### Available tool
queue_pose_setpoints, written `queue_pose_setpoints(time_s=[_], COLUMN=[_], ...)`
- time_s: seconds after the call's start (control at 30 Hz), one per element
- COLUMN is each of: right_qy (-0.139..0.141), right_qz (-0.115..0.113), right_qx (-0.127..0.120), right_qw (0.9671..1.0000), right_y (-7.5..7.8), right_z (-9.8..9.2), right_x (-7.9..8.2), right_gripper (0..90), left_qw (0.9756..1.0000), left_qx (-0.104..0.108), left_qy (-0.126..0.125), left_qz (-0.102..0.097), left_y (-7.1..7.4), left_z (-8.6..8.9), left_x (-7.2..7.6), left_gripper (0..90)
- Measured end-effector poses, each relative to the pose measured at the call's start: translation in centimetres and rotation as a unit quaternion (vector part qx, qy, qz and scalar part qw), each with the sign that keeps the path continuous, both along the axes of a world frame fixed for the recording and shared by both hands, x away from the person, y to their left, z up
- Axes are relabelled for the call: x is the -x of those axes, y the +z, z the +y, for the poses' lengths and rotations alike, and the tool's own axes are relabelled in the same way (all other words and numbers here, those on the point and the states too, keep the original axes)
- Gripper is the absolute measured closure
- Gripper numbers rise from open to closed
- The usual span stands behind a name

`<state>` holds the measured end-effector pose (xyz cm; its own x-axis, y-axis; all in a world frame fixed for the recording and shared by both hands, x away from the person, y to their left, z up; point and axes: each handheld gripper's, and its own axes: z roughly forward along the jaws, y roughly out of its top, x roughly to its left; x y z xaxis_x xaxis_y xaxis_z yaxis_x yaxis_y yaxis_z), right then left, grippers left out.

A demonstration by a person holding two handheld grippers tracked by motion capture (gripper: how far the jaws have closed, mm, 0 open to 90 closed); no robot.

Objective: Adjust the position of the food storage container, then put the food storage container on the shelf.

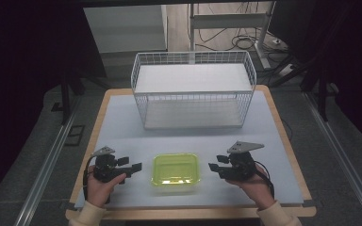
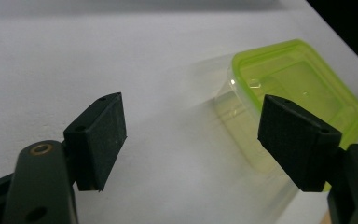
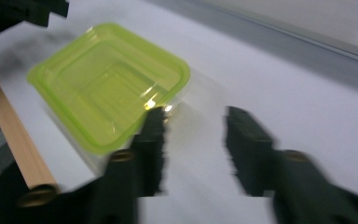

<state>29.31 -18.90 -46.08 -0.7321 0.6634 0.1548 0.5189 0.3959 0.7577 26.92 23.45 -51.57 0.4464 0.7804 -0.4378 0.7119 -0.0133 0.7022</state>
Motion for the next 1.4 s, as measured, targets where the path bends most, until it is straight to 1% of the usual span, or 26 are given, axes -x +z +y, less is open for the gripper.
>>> queue_pose_setpoints(time_s=[0.03, 0.07, 0.1, 0.13, 0.2, 0.33, 0.4, 0.43, 0.53, 0.57, 0.6, 0.63, 0.67, 0.7, 0.8, 0.87, 0.93, 0.97, 1.0, 1.17, 1.23, 1.3, 1.33, 1.37, 1.4], right_qy=[-0.002, -0.002, -0.003, -0.001, 0.003, 0.007, 0.007, -0.001, -0.001, -0.001, -0.001, 0.000, 0.000, 0.000, 0.000, -0.001, -0.002, -0.002, -0.001, 0.000, -0.001, -0.005, -0.005, -0.005, -0.005], right_qz=[0.004, 0.004, 0.007, 0.010, 0.012, 0.018, 0.020, 0.033, 0.035, 0.037, 0.037, 0.041, 0.041, 0.044, 0.050, 0.059, 0.062, 0.070, 0.071, 0.078, 0.088, 0.099, 0.103, 0.105, 0.105], right_qx=[-0.007, -0.007, -0.020, -0.024, -0.031, -0.044, -0.048, -0.058, -0.058, -0.058, -0.058, -0.055, -0.055, -0.056, -0.058, -0.064, -0.065, -0.068, -0.068, -0.069, -0.072, -0.075, -0.075, -0.074, -0.074], right_qw=[1.0000, 1.0000, 0.9998, 0.9997, 0.9994, 0.9989, 0.9986, 0.9978, 0.9977, 0.9976, 0.9976, 0.9976, 0.9976, 0.9975, 0.9970, 0.9962, 0.9960, 0.9953, 0.9952, 0.9946, 0.9935, 0.9922, 0.9919, 0.9917, 0.9917], right_y=[0.1, 0.1, 0.1, 0.1, 0.1, -0.1, -0.2, -0.3, -0.4, -0.4, -0.4, -0.4, -0.4, -0.5, -0.7, -0.9, -1.0, -1.2, -1.2, -1.5, -1.7, -2.0, -2.2, -2.3, -2.3], right_z=[0.0, 0.0, 0.0, 0.0, 0.0, 0.1, 0.1, 0.1, 0.1, 0.2, 0.2, 0.3, 0.3, 0.3, 0.4, 0.5, 0.6, 0.7, 0.7, 1.0, 1.1, 1.3, 1.3, 1.4, 1.4], right_x=[0.0, 0.0, -0.1, -0.1, -0.2, -0.3, -0.4, -0.4, -0.5, -0.5, -0.5, -0.4, -0.4, -0.5, -0.6, -0.8, -0.9, -1.1, -1.1, -1.1, -1.2, -1.4, -1.4, -1.5, -1.5], right_gripper=[40.6, 40.6, 33.0, 29.7, 27.2, 23.7, 23.5, 24.8, 26.8, 27.7, 27.7, 28.9, 28.9, 29.5, 30.2, 30.5, 30.6, 31.1, 31.5, 32.6, 33.1, 33.9, 34.5, 35.0, 35.0], left_qw=[1.0000, 1.0000, 0.9999, 0.9999, 0.9998, 0.9997, 0.9996, 0.9996, 0.9994, 0.9992, 0.9992, 0.9989, 0.9989, 0.9987, 0.9983, 0.9979, 0.9976, 0.9968, 0.9964, 0.9959, 0.9956, 0.9950, 0.9950, 0.9944, 0.9944], left_qx=[0.006, 0.006, 0.011, 0.011, 0.016, 0.016, 0.016, 0.017, 0.021, 0.026, 0.026, 0.029, 0.029, 0.028, 0.027, 0.027, 0.028, 0.037, 0.037, 0.040, 0.042, 0.051, 0.051, 0.061, 0.061], left_qy=[0.000, 0.000, -0.001, -0.001, -0.008, -0.018, -0.020, -0.022, -0.024, -0.025, -0.025, -0.025, -0.025, -0.027, -0.031, -0.034, -0.037, -0.039, -0.042, -0.043, -0.041, -0.038, -0.038, -0.033, -0.033], left_qz=[0.000, 0.000, 0.001, 0.001, 0.004, 0.009, 0.011, 0.012, 0.014, 0.019, 0.019, 0.025, 0.025, 0.033, 0.041, 0.048, 0.051, 0.059, 0.063, 0.069, 0.073, 0.077, 0.077, 0.080, 0.080], left_y=[0.2, 0.2, 0.5, 0.5, 0.7, 0.8, 0.9, 0.9, 1.2, 1.3, 1.3, 1.3, 1.3, 1.3, 1.2, 1.1, 1.0, 0.8, 0.7, 0.6, 0.5, 0.3, 0.3, 0.1, 0.1], left_z=[0.1, 0.1, 0.0, 0.0, -0.3, -0.7, -0.8, -0.8, -0.9, -0.9, -0.9, -1.0, -1.0, -1.1, -1.2, -1.2, -1.2, -1.2, -1.2, -1.4, -1.4, -1.4, -1.4, -1.5, -1.5], left_x=[0.2, 0.2, 0.3, 0.3, 0.4, 0.4, 0.5, 0.5, 0.7, 0.7, 0.7, 0.8, 0.8, 0.8, 0.8, 0.8, 0.8, 0.9, 1.0, 1.0, 0.9, 0.8, 0.8, 0.6, 0.6], left_gripper=[23.0, 23.0, 23.0, 22.9, 22.8, 22.7, 22.8, 22.8, 23.1, 23.2, 23.3, 23.4, 23.5, 23.5, 23.6, 24.3, 25.4, 25.5, 25.5, 26.2, 27.9, 28.5, 28.9, 29.6, 30.4])
